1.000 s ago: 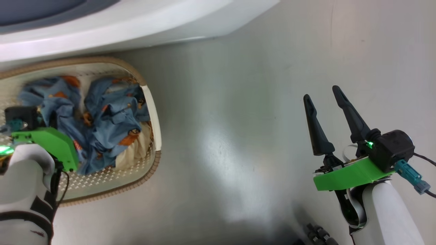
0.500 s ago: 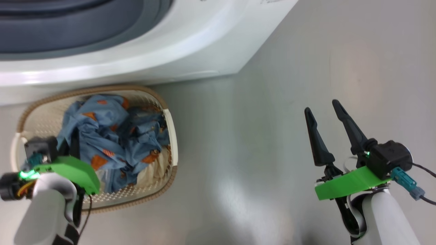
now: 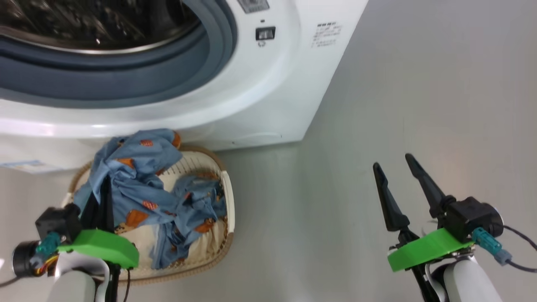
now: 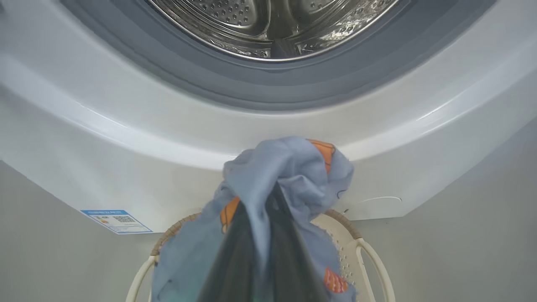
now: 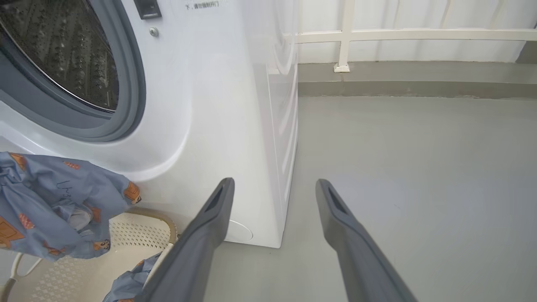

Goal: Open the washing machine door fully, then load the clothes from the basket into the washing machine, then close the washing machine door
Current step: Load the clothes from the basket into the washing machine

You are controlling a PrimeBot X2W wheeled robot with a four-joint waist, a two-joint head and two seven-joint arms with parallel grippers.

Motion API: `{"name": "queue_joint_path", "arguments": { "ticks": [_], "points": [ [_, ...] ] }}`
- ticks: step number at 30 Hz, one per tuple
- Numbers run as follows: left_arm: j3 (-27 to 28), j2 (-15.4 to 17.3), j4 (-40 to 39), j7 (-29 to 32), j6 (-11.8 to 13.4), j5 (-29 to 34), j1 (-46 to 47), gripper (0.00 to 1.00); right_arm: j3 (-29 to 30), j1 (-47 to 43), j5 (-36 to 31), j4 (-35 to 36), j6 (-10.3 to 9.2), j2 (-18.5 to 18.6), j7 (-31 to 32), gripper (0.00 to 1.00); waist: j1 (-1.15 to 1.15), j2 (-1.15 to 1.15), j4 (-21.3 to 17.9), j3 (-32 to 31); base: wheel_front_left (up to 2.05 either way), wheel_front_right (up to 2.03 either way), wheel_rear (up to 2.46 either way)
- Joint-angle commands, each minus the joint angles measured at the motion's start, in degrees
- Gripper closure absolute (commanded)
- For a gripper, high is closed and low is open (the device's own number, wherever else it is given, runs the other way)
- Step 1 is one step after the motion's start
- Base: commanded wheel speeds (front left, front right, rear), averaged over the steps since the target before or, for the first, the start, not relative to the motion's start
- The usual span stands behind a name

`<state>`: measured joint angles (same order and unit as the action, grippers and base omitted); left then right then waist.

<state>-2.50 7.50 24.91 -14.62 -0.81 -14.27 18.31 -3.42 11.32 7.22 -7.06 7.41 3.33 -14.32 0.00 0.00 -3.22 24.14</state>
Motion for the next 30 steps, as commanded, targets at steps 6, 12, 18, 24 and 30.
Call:
{"name": "queue_joint_path", "arguments": {
  "ticks": [6, 12, 18, 24, 30],
  "points": [
    [3.2, 0.3, -8.3, -0.4, 1.0, 1.4, -5.5, 1.00, -1.2, -3.5, 0.3, 0.8, 0.08, -0.2, -0.7, 0.00, 0.00, 0.00, 0.8, -9.0, 0.00, 0.00, 0.00],
    [3.4, -0.4, -14.7, -0.4, 1.5, 2.3, -9.6, 1.00, 0.0, -6.4, 0.4, 0.7, 0.08, -0.3, -0.7, 0.00, 0.00, 0.00, 1.3, -13.8, 0.00, 0.00, 0.00],
    [4.5, -0.5, -19.4, -0.4, 2.1, 2.9, -13.0, 1.00, 0.3, -8.0, 0.2, 1.1, 0.08, -0.3, -0.7, 0.00, 0.00, 0.00, 1.4, -17.2, 0.00, 0.00, 0.00],
    [4.7, -1.0, -23.1, -0.4, 2.6, 3.4, -17.2, 1.00, 0.9, -9.8, 0.0, 1.7, 0.08, -0.4, -0.7, 0.00, 0.00, 0.00, 1.9, -20.7, 0.00, 0.00, 0.00],
    [4.8, -1.5, -25.2, -0.4, 3.1, 3.6, -20.2, 1.00, 1.3, -11.2, -0.1, 2.0, 0.08, -0.4, -0.7, 0.00, 0.00, 0.00, 2.4, -22.9, 0.00, 0.00, 0.00]
  ]
}}
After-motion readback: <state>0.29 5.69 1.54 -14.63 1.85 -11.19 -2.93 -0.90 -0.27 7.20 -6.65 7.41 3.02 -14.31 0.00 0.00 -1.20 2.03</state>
